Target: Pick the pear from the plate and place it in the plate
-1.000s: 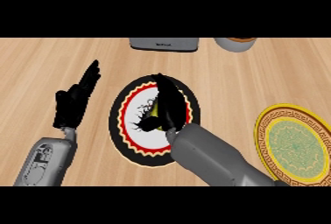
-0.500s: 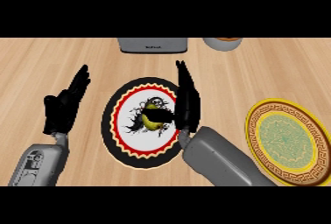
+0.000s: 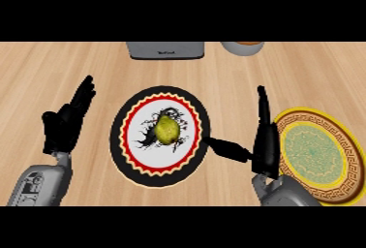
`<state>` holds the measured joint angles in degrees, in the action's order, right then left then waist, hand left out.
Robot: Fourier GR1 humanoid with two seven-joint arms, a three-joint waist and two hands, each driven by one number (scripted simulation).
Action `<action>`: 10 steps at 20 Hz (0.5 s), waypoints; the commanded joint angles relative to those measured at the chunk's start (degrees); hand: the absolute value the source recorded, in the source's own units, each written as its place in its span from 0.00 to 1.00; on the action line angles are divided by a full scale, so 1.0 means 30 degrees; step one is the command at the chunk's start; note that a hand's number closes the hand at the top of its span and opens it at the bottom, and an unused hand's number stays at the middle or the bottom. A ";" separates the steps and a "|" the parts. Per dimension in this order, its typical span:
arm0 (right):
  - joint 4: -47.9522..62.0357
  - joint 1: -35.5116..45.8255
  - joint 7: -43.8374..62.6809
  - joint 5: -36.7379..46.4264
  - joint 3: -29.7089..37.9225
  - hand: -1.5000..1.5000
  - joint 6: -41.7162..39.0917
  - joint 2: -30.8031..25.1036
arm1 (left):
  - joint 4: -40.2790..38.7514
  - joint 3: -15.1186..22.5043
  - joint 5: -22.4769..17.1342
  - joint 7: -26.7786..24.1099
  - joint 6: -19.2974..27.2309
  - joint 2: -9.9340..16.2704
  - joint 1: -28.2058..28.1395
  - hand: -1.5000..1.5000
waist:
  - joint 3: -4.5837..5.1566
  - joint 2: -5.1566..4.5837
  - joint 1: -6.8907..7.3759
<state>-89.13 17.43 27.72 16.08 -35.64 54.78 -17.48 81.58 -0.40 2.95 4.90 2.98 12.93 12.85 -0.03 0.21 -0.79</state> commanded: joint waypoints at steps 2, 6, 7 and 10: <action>-0.3579 -0.3667 -0.2672 -0.2363 0.1470 0.00 -0.1849 -0.2539 | 0.1046 0.0163 0.0074 0.1240 -0.0084 -0.0276 0.0031 0.50 | -0.0005 -0.0038 0.0145; -0.4629 -0.5483 -0.3459 -0.3208 0.2931 0.00 -0.3127 -0.3548 | 0.0494 -0.0036 0.0410 0.1333 0.0063 -0.0447 0.0958 0.50 | 0.0005 -0.0048 0.0111; -0.3294 -0.6021 -0.6448 -0.4678 0.3399 0.00 -0.3380 -0.2802 | -0.1024 0.0418 0.1200 -0.0887 0.0539 -0.1093 0.0524 0.50 | -0.0003 -0.0085 0.0118; -0.3859 -0.6822 -0.7177 -0.5775 0.4935 0.00 -0.4861 -0.3196 | -0.2861 -0.0566 0.0586 -0.0854 -0.0287 -0.0570 0.2046 0.50 | 0.0005 -0.0094 0.0035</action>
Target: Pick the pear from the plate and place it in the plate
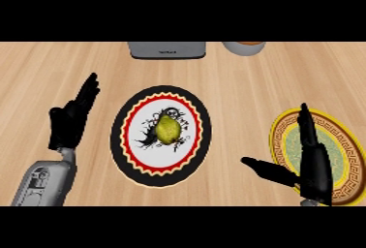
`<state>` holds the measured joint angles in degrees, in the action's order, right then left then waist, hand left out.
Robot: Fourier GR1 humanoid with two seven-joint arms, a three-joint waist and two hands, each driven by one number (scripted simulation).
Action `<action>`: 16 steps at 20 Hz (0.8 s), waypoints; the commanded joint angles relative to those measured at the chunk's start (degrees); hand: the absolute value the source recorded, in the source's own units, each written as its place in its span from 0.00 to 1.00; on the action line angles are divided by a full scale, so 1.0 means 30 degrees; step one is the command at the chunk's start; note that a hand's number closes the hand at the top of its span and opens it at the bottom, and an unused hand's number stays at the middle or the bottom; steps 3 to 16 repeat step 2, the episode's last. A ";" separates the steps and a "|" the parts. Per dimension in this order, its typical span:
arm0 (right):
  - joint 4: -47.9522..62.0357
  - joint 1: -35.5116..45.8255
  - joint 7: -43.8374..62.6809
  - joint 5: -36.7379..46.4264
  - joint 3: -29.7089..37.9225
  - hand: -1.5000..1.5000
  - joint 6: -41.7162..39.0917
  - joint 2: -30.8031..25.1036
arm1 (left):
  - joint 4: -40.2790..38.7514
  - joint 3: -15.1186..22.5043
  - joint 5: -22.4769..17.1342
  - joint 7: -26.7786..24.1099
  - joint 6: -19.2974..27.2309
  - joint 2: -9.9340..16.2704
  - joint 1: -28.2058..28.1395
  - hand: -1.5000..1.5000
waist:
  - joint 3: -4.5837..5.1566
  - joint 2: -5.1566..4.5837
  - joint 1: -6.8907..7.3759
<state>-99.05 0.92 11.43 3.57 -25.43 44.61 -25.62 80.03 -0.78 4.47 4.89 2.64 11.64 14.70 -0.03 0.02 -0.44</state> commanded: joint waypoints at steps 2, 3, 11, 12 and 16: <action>0.0742 -0.1720 -0.2598 -0.0929 0.1894 0.00 -0.1732 0.0538 | 0.1659 -0.0214 0.0012 0.1160 -0.0461 0.0186 -0.0282 0.50 | 0.0003 0.0010 0.0123; 0.0742 -0.1720 -0.2598 -0.0929 0.1894 0.00 -0.1732 0.0538 | 0.1659 -0.0214 0.0012 0.1160 -0.0461 0.0186 -0.0282 0.50 | 0.0003 0.0010 0.0123; 0.0742 -0.1720 -0.2598 -0.0929 0.1894 0.00 -0.1732 0.0538 | 0.1659 -0.0214 0.0012 0.1160 -0.0461 0.0186 -0.0282 0.50 | 0.0003 0.0010 0.0123; 0.0742 -0.1720 -0.2598 -0.0929 0.1894 0.00 -0.1732 0.0538 | 0.1659 -0.0214 0.0012 0.1160 -0.0461 0.0186 -0.0282 0.50 | 0.0003 0.0010 0.0123; 0.0742 -0.1720 -0.2598 -0.0929 0.1894 0.00 -0.1732 0.0538 | 0.1659 -0.0214 0.0012 0.1160 -0.0461 0.0186 -0.0282 0.50 | 0.0003 0.0010 0.0123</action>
